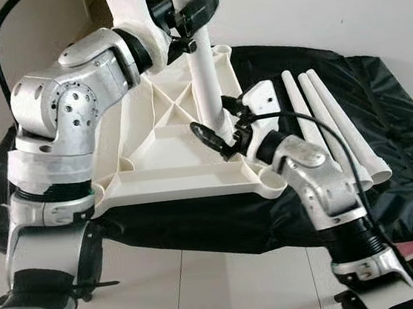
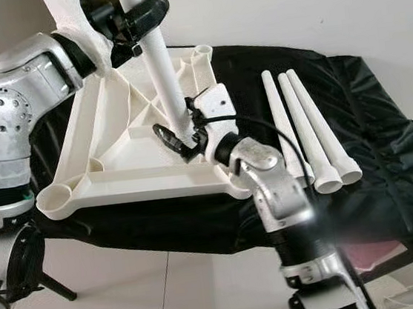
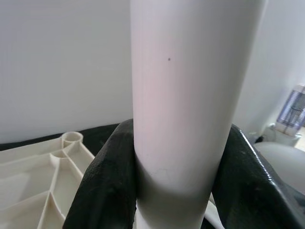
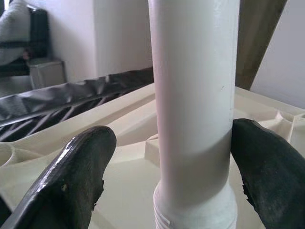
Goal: Building children table
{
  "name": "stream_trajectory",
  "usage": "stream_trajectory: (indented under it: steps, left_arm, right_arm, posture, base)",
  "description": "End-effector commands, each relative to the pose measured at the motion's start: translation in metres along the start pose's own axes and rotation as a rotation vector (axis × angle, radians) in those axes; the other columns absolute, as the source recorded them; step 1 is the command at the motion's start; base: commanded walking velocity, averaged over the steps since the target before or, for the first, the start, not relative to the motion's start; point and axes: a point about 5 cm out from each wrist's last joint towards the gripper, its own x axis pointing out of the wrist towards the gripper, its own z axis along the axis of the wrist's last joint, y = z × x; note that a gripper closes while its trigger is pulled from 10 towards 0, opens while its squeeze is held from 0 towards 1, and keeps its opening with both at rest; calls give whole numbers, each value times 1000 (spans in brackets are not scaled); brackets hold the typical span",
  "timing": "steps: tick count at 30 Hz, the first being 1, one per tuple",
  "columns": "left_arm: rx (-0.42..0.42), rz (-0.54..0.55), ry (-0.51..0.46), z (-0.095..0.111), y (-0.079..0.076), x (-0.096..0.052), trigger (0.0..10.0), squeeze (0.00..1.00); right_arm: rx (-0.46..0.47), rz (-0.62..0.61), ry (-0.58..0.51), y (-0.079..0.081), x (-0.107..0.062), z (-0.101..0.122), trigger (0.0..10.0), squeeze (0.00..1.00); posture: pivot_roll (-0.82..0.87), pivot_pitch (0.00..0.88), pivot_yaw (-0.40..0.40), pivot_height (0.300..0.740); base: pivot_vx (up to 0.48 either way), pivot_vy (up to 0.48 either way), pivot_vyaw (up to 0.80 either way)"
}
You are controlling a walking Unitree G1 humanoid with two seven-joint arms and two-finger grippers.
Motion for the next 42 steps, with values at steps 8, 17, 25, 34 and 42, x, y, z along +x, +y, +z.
stream_trajectory:
  steps: [8, 17, 25, 34, 42]
  left_arm:
    - [17, 20, -49, 5, -14, 2, 10000, 0]
    - [-28, 9, -46, -4, -29, 3, 10000, 0]
    - [-20, 13, -45, -4, -33, 4, 10000, 0]
    - [-22, 4, -46, -4, -37, 3, 10000, 0]
    - [-10, -20, -33, -6, -40, 2, 10000, 0]
  right_arm:
    - [-10, -178, 35, 12, 6, -12, 10000, 0]
    - [-45, -282, 22, 8, 18, -13, 10000, 0]
    - [-74, -303, -8, 8, 27, -8, 10000, 0]
    - [-61, -314, -11, 9, 29, -11, 0, 0]
    - [-44, -330, -5, 8, 28, -13, 0, 0]
  posture:
    - [104, 88, -92, 740]
    - [112, 79, -96, 740]
    - [130, 68, -106, 740]
    - [129, 58, -102, 740]
    - [130, 53, -103, 740]
  base:
    - [0, 0, 0]
    - [0, 0, 0]
    - [0, 0, 0]
    - [0, 0, 0]
    - [0, 0, 0]
